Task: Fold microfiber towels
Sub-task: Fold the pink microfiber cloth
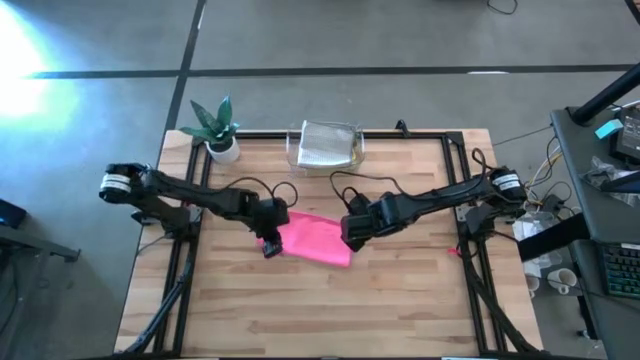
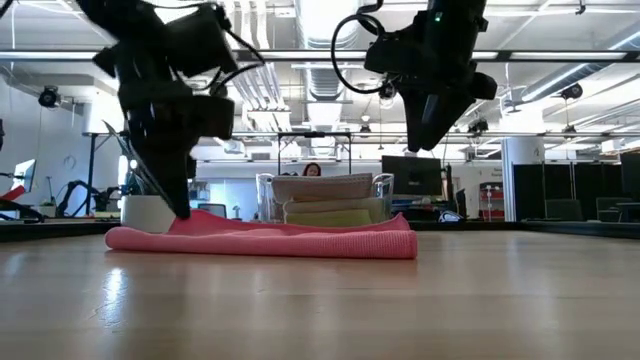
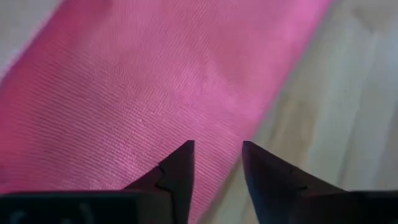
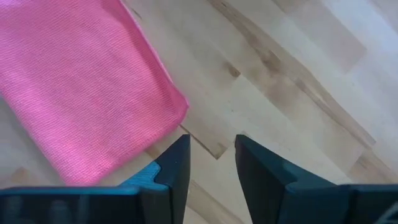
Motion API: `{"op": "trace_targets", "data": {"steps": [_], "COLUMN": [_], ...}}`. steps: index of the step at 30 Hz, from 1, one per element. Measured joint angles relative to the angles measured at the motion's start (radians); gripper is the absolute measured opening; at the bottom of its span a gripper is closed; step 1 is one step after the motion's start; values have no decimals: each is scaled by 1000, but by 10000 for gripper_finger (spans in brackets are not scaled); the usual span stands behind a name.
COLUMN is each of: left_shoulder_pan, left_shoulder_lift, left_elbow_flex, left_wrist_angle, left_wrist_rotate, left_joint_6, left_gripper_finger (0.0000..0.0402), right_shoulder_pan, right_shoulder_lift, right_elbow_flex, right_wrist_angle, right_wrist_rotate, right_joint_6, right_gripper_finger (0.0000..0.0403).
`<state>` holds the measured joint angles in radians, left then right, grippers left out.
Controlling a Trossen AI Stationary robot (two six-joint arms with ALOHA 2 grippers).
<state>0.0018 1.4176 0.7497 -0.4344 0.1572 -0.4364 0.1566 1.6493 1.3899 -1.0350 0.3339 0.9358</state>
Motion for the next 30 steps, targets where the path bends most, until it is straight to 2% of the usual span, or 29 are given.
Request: {"op": "trace_targets", "data": {"steps": [10, 13, 17, 22, 24, 26, 30], "left_shoulder_pan": [-13, -12, 5, 47, 73, 106, 131], "left_shoulder_lift": [74, 88, 94, 87, 88, 88, 82], "left_elbow_flex": [-68, -72, -77, -77, -76, -63, -21], "left_wrist_angle": [55, 65, 55, -42, -73, -102, -155], "left_wrist_rotate": [-46, -104, -241, -528, -610, -639, -622], "left_joint_6": [-30, -24, 57, 193, 238, 268, 260], "left_gripper_finger": [8, 5, 2, 1, 1, 1, 1], "right_shoulder_pan": [0, 0, 0, 0, 0, 0, 0], "right_shoulder_lift": [2, 2, 2, 3, 3, 3, 3], "right_elbow_flex": [0, 0, 0, -1, -1, -1, -1], "right_wrist_angle": [0, 0, 0, -4, -6, -7, -9], "right_wrist_rotate": [-1, -1, -1, -1, -1, -1, -1], "right_joint_6": [-16, -19, -50, -74, -84, -94, -131], "right_gripper_finger": [99, 94, 91, 90, 88, 86, 83]}}
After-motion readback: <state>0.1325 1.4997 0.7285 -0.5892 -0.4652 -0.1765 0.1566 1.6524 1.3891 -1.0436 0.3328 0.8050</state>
